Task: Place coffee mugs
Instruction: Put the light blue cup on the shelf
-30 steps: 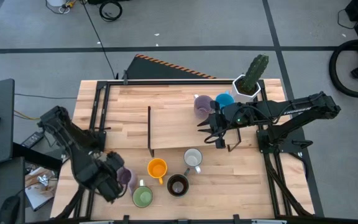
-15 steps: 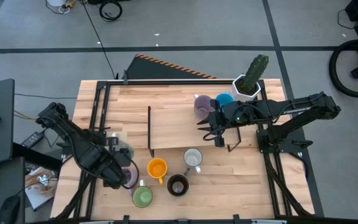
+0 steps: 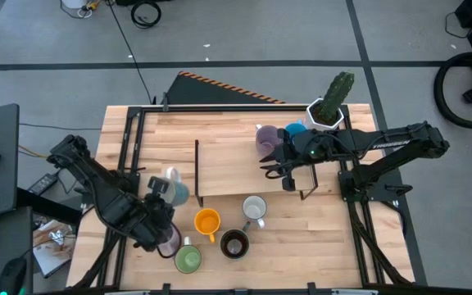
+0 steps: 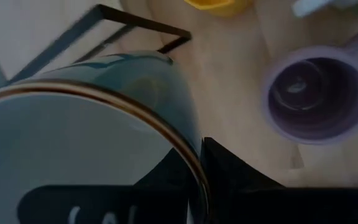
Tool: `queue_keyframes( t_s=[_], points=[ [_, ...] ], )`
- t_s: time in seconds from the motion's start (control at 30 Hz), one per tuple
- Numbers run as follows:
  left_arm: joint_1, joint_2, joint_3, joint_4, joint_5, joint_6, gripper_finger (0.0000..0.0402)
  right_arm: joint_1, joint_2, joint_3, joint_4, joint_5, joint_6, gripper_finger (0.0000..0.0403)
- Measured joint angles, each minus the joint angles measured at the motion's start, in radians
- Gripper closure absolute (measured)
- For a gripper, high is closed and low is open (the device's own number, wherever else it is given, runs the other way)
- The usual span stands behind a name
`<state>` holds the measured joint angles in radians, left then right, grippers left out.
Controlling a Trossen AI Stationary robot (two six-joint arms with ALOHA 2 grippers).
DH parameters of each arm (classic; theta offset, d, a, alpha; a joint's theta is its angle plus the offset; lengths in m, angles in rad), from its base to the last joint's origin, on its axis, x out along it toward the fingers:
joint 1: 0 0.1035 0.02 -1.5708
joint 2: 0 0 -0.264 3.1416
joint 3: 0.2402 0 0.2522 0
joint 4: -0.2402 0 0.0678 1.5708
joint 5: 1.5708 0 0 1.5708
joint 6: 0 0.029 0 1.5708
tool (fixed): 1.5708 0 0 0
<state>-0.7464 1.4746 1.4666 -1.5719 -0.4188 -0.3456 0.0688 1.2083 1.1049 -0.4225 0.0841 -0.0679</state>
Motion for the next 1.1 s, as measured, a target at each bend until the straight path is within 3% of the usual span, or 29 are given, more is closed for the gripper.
queue_keyframes(
  t_s=[0.13,0.4,0.73,0.9,1.1],
  points=[
    [0.024,-0.006,0.000,0.001,-0.006,-0.021,0.0366,-0.017,0.000,0.000,0.000,0.000,-0.011,0.0312],
    [0.163,-0.102,0.000,0.000,0.111,-0.036,0.0366,-0.028,0.000,0.000,0.002,0.000,-0.012,0.0312],
    [0.285,-0.293,0.049,-0.003,0.011,-0.022,0.0366,-0.031,0.000,0.000,0.003,0.000,0.001,0.0312],
    [0.408,-0.281,0.163,0.066,-0.033,0.100,0.0366,-0.015,-0.008,0.005,-0.053,-0.006,0.039,0.0312],
    [0.582,-0.150,0.285,0.138,0.078,0.326,0.0369,0.023,-0.061,0.019,-0.080,-0.003,0.069,0.0312]
  ],
)
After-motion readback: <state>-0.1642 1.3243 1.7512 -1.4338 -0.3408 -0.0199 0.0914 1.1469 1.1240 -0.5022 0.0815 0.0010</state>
